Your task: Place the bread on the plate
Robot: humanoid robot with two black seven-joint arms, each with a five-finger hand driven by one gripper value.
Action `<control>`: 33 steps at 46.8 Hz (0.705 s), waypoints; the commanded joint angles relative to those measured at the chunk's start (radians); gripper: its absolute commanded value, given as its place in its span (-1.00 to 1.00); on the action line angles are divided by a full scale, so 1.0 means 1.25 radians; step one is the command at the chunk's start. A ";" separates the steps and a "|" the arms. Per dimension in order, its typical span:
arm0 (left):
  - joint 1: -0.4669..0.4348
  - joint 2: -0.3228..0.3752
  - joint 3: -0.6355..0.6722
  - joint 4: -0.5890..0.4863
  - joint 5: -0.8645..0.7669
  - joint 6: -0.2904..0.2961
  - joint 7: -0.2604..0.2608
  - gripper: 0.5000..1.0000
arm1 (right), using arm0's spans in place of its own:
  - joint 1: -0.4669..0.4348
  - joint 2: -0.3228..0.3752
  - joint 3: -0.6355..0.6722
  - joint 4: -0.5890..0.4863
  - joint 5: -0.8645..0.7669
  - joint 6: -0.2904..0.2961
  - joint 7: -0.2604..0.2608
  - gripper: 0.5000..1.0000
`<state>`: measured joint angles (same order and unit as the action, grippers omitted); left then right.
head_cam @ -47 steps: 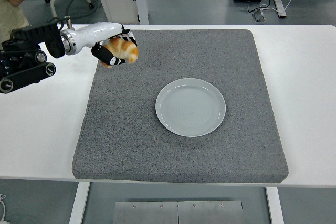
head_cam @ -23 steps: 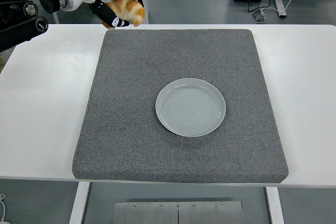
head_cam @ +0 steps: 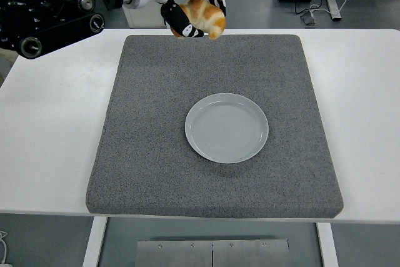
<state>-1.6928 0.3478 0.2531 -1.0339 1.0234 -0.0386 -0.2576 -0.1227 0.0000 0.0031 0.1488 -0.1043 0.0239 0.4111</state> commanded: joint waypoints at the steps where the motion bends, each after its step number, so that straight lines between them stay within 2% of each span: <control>1: -0.008 -0.024 -0.001 -0.001 -0.001 -0.010 -0.004 -1.00 | 0.000 0.000 0.000 0.000 0.000 -0.001 0.000 1.00; 7: -0.017 -0.060 -0.002 -0.001 -0.001 -0.016 -0.007 -1.00 | 0.000 0.000 0.000 0.000 0.000 0.001 0.000 1.00; 13: -0.014 -0.114 0.006 -0.001 0.007 -0.024 -0.032 -1.00 | 0.000 0.000 0.000 0.000 0.000 0.001 0.000 1.00; 28: 0.007 -0.205 0.048 0.009 0.021 -0.032 -0.030 -1.00 | 0.000 0.000 0.000 0.000 0.000 -0.001 0.000 1.00; 33: 0.020 -0.219 0.058 0.016 0.029 -0.032 -0.028 -1.00 | 0.000 0.000 0.000 0.000 0.000 0.001 0.000 1.00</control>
<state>-1.6808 0.0800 0.3212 -1.0200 1.0577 -0.0787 -0.2944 -0.1227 0.0000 0.0031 0.1488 -0.1043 0.0239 0.4111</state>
